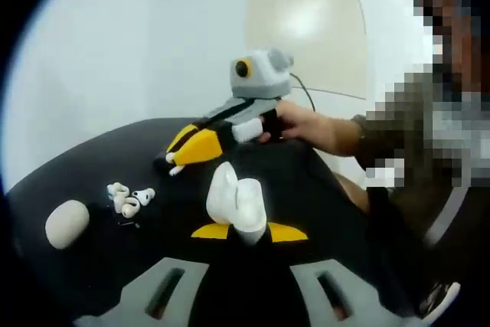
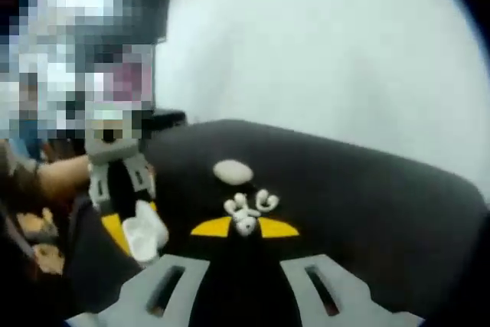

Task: Pick up three earphones and place each one into its charging case using tactile feedback, ensure that each earphone is properly inserted and securely positioned inside the case.

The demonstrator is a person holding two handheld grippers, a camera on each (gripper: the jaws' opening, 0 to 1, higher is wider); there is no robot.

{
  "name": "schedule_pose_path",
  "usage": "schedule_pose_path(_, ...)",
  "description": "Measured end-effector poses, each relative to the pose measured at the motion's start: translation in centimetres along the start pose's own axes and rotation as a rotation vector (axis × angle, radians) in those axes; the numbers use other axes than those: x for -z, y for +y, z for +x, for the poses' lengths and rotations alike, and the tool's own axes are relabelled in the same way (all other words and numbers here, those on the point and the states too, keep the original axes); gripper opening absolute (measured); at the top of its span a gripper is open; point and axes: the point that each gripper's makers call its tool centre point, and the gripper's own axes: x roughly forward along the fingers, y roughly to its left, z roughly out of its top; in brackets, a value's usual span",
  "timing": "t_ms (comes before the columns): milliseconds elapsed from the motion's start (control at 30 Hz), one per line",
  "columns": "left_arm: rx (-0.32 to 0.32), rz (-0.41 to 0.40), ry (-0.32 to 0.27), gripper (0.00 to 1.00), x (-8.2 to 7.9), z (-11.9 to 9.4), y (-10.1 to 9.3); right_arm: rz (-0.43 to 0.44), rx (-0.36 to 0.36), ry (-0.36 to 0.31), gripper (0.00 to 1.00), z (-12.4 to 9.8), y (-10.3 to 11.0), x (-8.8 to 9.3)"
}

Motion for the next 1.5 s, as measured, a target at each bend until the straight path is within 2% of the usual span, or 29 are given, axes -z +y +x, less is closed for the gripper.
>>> schedule_pose_path(100, -0.004, -0.006, 0.002, 0.13, 0.0, -0.1, 0.1, -0.154, 0.005, -0.022, 0.13, -0.6, 0.1, -0.8)
schedule_pose_path(133, -0.007, -0.015, 0.002, 0.13, 0.0, -0.2, 0.2, -0.212, 0.003, -0.05, 0.13, -1.0, 0.4, -1.6)
schedule_pose_path(233, -0.014, -0.035, 0.004, 0.13, 0.0, -0.3, 0.4, -0.312, -0.03, -0.116, 0.13, -2.2, 1.6, -3.9)
schedule_pose_path(333, -0.015, -0.039, 0.004, 0.13, 0.1, -0.3, 0.5, -0.455, -0.083, -0.198, 0.13, -4.1, 3.9, -6.6)
schedule_pose_path(400, -0.015, -0.043, 0.004, 0.13, 0.1, -0.4, 0.5, -0.56, -0.132, -0.213, 0.13, -4.9, 5.7, -7.3)
schedule_pose_path(467, -0.016, -0.041, 0.004, 0.13, 0.1, -0.4, 0.5, -0.652, -0.195, -0.162, 0.13, -5.0, 7.2, -6.4)
schedule_pose_path(600, -0.018, -0.039, 0.004, 0.13, 0.1, -0.5, 0.6, -0.793, -0.259, -0.067, 0.13, -4.3, 8.0, -4.0)
schedule_pose_path(833, -0.018, -0.039, 0.005, 0.13, 0.1, -0.5, 0.7, -1.04, -0.302, 0.013, 0.13, -3.4, 8.7, -2.5)
schedule_pose_path(933, -0.019, -0.037, 0.005, 0.13, 0.1, -0.5, 0.6, -1.071, -0.323, 0.041, 0.13, -3.0, 8.7, -2.1)
schedule_pose_path(1067, -0.018, -0.035, 0.005, 0.13, 0.1, -0.5, 0.6, -1.185, -0.334, 0.094, 0.13, -2.6, 8.5, -1.4)
schedule_pose_path(1133, -0.018, -0.034, 0.006, 0.13, 0.1, -0.5, 0.5, -1.225, -0.38, 0.127, 0.13, -2.6, 9.0, -0.6)
schedule_pose_path(1233, -0.018, -0.031, 0.006, 0.13, 0.0, -0.5, 0.5, -1.295, -0.383, 0.154, 0.13, -2.3, 8.9, -0.4)
schedule_pose_path(1400, -0.02, -0.026, 0.006, 0.13, 0.0, -0.4, 0.5, -1.31, -0.424, 0.173, 0.13, -1.7, 9.3, -0.1)
schedule_pose_path(1500, -0.02, -0.025, 0.006, 0.13, -0.1, -0.4, 0.5, -1.29, -0.451, 0.177, 0.13, -1.5, 9.7, 0.1)
